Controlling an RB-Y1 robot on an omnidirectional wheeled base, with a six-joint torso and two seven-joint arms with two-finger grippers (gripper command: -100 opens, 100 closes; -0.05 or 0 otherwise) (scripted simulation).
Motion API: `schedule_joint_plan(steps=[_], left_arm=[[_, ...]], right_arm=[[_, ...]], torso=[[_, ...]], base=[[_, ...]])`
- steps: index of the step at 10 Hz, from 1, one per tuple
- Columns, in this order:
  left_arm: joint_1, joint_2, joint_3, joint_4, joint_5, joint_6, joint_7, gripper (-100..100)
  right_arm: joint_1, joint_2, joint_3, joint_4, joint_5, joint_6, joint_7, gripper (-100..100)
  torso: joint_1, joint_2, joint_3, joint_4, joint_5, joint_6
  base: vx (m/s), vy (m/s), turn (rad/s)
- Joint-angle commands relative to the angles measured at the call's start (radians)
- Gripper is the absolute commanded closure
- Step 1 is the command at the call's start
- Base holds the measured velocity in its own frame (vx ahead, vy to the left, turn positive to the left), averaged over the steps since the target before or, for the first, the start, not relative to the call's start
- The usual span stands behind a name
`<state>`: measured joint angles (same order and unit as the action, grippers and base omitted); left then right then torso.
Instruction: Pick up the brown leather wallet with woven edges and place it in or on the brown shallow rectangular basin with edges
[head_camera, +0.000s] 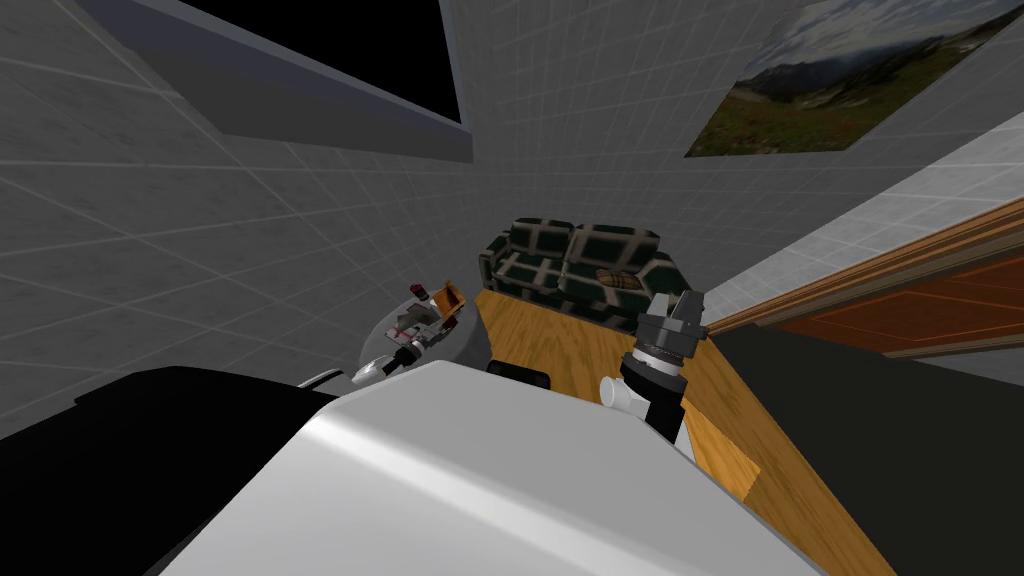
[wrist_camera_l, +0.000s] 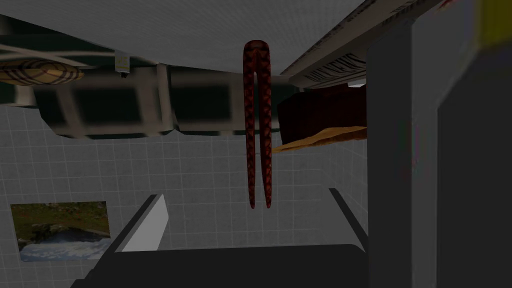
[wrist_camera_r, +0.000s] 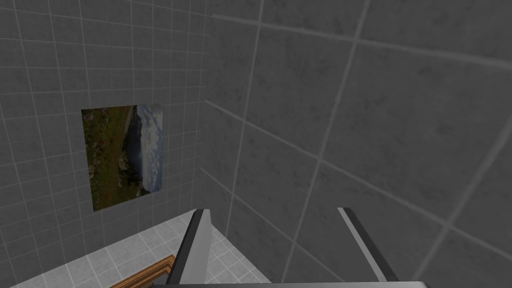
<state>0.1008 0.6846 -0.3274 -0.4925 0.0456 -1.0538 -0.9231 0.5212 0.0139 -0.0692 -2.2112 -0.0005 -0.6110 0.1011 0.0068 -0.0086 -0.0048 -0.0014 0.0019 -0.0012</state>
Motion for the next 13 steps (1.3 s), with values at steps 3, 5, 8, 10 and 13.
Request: schedule_joint_plan(steps=[3, 5, 8, 10, 13], left_arm=[[0.0, 0.001, 0.001, 0.0, 0.0, 0.0, 0.0, 100], [0.0, 0.0, 0.0, 0.0, 0.0, 0.0, -0.001, 100], [0.0, 0.0, 0.0, 0.0, 0.0, 0.0, -0.001, 0], [-0.013, 0.031, -0.006, -0.011, 0.009, -0.011, 0.015, 100], [-0.026, 0.064, -0.011, 0.011, 0.016, -0.016, 0.037, 100]], right_arm=[[0.0, 0.0, 0.0, 0.0, 0.0, 0.0, 0.0, 0], [0.0, 0.0, 0.0, 0.0, 0.0, 0.0, 0.0, 0], [0.0, 0.0, 0.0, 0.0, 0.0, 0.0, 0.0, 0], [0.0, 0.0, 0.0, 0.0, 0.0, 0.0, 0.0, 0], [0.0, 0.0, 0.0, 0.0, 0.0, 0.0, 0.0, 0]], torso=[[0.0, 0.0, 0.0, 0.0, 0.001, 0.0], [0.001, 0.0, 0.0, 0.0, 0.001, 0.0], [0.001, 0.0, 0.0, 0.0, 0.001, 0.0], [-0.003, 0.002, 0.001, 0.001, -0.001, 0.0], [-0.004, 0.005, 0.003, 0.001, -0.002, -0.001]], base=[[0.0, 0.0, 0.0], [0.0, 0.0, 0.0], [0.0, 0.0, 0.0], [-0.048, -0.078, 0.009], [-0.067, -0.069, -0.003]])
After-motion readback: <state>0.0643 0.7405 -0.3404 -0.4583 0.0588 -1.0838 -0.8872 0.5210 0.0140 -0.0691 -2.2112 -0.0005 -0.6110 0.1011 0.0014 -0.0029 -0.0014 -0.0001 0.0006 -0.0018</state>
